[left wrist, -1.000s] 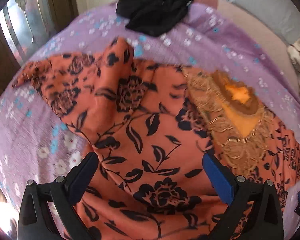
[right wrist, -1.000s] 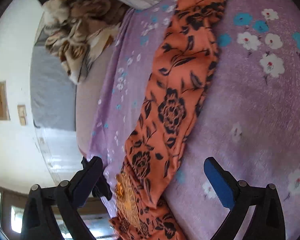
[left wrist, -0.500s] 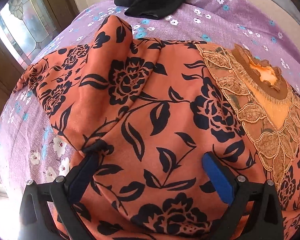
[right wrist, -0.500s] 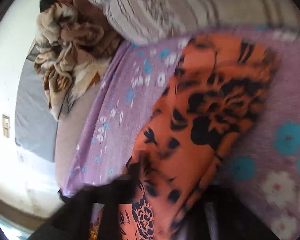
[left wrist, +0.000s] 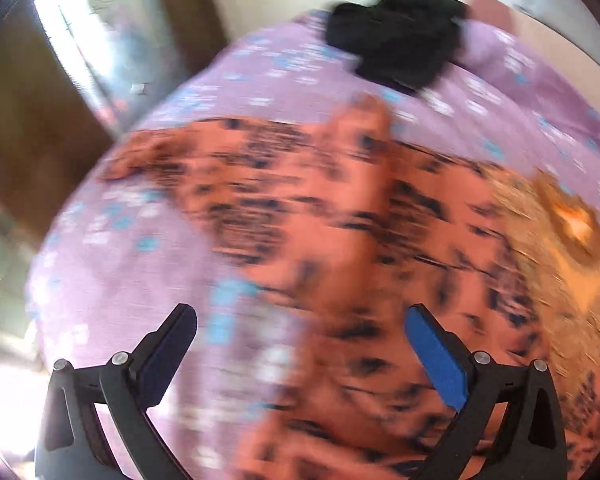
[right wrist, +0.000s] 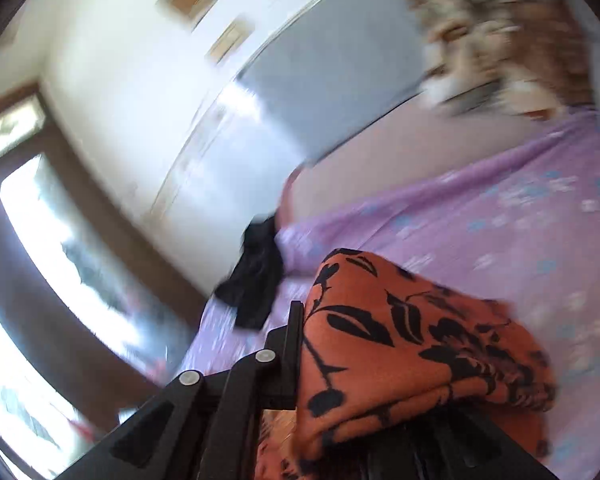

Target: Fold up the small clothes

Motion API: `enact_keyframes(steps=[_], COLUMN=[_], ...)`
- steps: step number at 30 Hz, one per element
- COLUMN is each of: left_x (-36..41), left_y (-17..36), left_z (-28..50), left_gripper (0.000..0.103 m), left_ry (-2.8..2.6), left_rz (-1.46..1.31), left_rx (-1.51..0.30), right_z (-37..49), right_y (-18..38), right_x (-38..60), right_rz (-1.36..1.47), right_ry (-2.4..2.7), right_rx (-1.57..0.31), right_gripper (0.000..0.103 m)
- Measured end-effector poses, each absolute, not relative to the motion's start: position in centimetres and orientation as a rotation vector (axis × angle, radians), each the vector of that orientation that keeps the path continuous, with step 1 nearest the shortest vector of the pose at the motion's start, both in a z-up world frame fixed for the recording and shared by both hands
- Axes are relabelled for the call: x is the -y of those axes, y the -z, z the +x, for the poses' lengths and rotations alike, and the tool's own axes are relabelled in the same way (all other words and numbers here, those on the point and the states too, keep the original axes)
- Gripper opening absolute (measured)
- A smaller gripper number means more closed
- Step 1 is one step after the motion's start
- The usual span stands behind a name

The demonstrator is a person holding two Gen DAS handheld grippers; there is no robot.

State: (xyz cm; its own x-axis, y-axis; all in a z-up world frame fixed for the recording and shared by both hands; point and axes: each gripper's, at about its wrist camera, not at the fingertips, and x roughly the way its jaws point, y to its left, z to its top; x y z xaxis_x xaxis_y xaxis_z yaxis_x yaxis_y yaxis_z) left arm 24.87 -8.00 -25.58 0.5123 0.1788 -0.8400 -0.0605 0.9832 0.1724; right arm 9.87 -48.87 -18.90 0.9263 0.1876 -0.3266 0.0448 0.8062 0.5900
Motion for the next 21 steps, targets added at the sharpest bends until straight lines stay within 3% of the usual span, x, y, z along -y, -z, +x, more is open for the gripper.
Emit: enact_keyframes(steps=[5,6,7,9,15,21], left_x=[2.4,1.7,1.0,0.2,0.8,6.6], left_y=[25.6,25.5,25.4,25.5,25.3,23.2], left_z=[25.2,25.3,25.4,25.4,25.3,22.9], left_gripper=[0.103,0.103,0.103,0.103,0.103,0.103], left_ry=[-0.224,-0.236,-0.249,-0.263,-0.194,0.059], left_rz=[0.046,0.041,0.039,0.03,0.018,0.113], left_rx=[-1.038,-1.038,-1.035,-1.031,-0.984,-0.866], right_z=[16.6,17.0,17.5,17.1,14.4,8.9], right_y=[25.0,26.6,28.0,30.5,31.9,30.7], right_x=[37.7,36.0,34.8,33.5,36.2,43.3], right_rz=[0.501,0.486,0.487,0.536,0.754,1.03], right_ry=[-0.193,-0.223,-0.257,-0.344,-0.386,-0.263], right_rx=[-0.618,-0.662,-0.706,-0.745,-0.815,-0.707], right_gripper=[0.013,0.025,0.051,0.081,0.083,0.083])
